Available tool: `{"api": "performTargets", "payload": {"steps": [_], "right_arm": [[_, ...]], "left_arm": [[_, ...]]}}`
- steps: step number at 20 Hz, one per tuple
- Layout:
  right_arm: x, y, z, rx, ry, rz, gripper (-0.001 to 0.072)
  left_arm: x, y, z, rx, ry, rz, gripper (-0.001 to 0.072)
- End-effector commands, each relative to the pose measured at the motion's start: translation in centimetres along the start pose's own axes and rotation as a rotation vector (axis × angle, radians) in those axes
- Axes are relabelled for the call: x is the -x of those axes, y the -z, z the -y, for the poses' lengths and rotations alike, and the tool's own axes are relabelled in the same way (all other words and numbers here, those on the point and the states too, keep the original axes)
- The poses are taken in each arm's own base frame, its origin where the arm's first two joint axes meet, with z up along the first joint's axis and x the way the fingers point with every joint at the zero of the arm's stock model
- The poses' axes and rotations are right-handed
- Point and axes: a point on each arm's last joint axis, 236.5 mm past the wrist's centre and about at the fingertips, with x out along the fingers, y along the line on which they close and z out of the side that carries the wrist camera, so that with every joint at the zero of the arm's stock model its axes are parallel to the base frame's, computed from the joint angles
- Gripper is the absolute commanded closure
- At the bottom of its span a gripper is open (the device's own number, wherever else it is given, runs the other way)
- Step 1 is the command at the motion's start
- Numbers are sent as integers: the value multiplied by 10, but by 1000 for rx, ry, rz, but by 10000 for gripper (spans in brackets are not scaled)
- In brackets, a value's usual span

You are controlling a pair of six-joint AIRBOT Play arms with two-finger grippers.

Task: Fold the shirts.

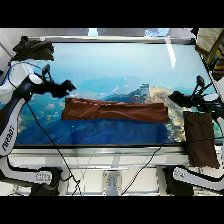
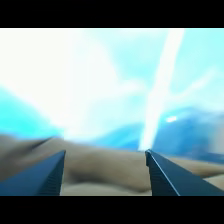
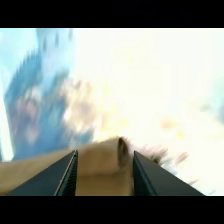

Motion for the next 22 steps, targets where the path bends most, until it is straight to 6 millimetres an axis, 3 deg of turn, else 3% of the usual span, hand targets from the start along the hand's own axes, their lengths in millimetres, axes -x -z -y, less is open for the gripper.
{"api": "performTargets", "payload": {"steps": [1, 2, 3, 7, 10, 12, 15, 20, 22], "right_arm": [[28, -19, 19, -6, 37, 19, 299], [30, -6, 31, -33, 44, -37, 246], [31, 7, 40, -54, 47, -92, 246], [16, 58, 51, -139, -8, -312, 231], [-2, 88, 50, -203, -60, -418, 229], [-12, 99, 42, -213, -123, -437, 229], [-22, 111, 38, -229, -167, -466, 229], [-36, 101, 17, -273, -284, -422, 229], [-45, 109, 7, -267, -310, -447, 230]], "left_arm": [[20, -16, 91, -43, 273, 19, 351], [14, -5, 109, -81, 285, -2, 574], [5, 12, 124, -129, 283, -30, 698], [-52, 88, 163, -286, 163, -135, 701], [-92, 146, 162, -295, 112, -275, 701], [-115, 171, 154, -263, 84, -343, 701], [-135, 197, 146, -249, 54, -456, 702], [-165, 203, 152, -220, 42, -506, 702], [-171, 209, 149, -212, 31, -549, 702]]}}
